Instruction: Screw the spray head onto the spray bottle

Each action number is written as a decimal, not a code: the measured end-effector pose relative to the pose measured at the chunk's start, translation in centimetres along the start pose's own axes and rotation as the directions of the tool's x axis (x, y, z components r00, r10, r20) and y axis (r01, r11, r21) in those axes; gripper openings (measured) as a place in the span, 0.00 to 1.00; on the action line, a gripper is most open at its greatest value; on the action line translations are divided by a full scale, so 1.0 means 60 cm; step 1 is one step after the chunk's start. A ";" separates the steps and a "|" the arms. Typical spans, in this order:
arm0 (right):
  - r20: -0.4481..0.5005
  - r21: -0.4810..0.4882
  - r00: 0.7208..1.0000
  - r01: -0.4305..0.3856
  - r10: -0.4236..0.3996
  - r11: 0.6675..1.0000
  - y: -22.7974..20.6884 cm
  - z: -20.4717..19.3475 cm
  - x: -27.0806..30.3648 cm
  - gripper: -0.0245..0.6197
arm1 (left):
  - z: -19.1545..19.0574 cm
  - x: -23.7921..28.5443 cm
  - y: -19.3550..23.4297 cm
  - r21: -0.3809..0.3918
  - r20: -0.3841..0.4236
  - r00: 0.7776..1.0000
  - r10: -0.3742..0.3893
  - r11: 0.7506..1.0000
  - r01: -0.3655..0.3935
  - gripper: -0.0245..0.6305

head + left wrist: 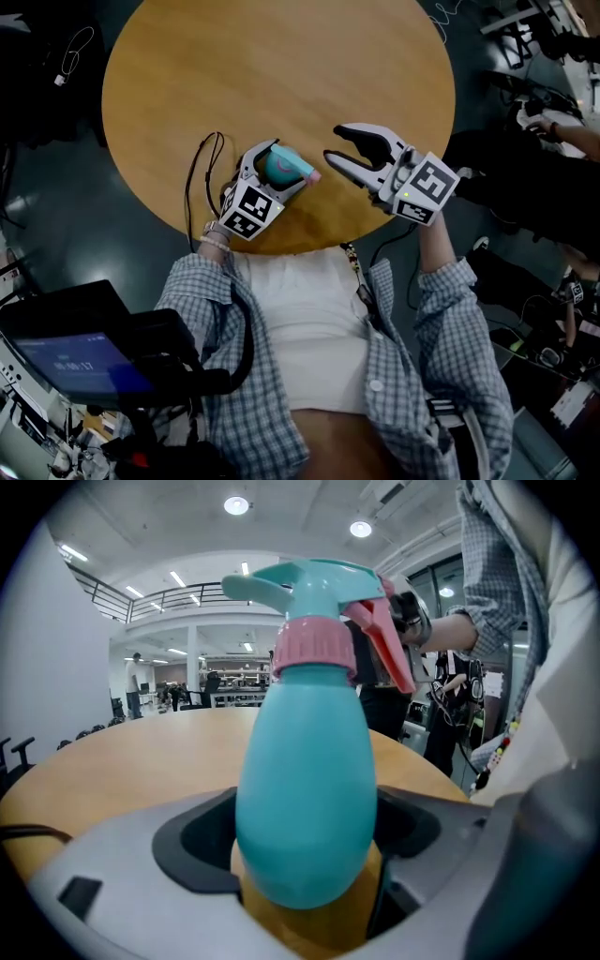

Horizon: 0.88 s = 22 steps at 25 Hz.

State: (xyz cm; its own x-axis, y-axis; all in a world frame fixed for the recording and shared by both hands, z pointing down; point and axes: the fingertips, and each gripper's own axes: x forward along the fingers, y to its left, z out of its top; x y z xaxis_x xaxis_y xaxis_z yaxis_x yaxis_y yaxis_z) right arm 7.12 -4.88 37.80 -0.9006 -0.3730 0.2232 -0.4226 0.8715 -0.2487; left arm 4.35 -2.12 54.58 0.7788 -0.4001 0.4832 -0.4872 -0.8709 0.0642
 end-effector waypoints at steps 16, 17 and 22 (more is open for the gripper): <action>0.013 0.193 0.974 0.221 -0.228 0.956 -0.024 -0.098 -0.044 0.30 | -0.040 -0.056 0.014 -0.010 -0.032 0.997 0.072 0.997 -0.072 0.68; -0.002 0.183 0.970 0.241 -0.245 0.953 -0.023 -0.111 -0.045 0.30 | -0.044 -0.067 0.020 -0.004 -0.036 0.995 0.097 0.995 -0.097 0.63; -0.076 0.137 0.954 0.300 -0.291 0.944 0.000 -0.164 -0.031 0.22 | -0.053 -0.119 0.043 -0.030 -0.026 0.980 0.200 0.979 -0.200 0.04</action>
State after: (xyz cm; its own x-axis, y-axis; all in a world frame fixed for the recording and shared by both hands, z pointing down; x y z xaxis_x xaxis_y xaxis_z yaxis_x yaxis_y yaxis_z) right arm 9.79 -1.08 46.64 -0.7279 -0.5855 0.3568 -0.6827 0.6675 -0.2973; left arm -3.73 -0.60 54.03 0.6554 -0.5585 0.5085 -0.6450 -0.7641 -0.0080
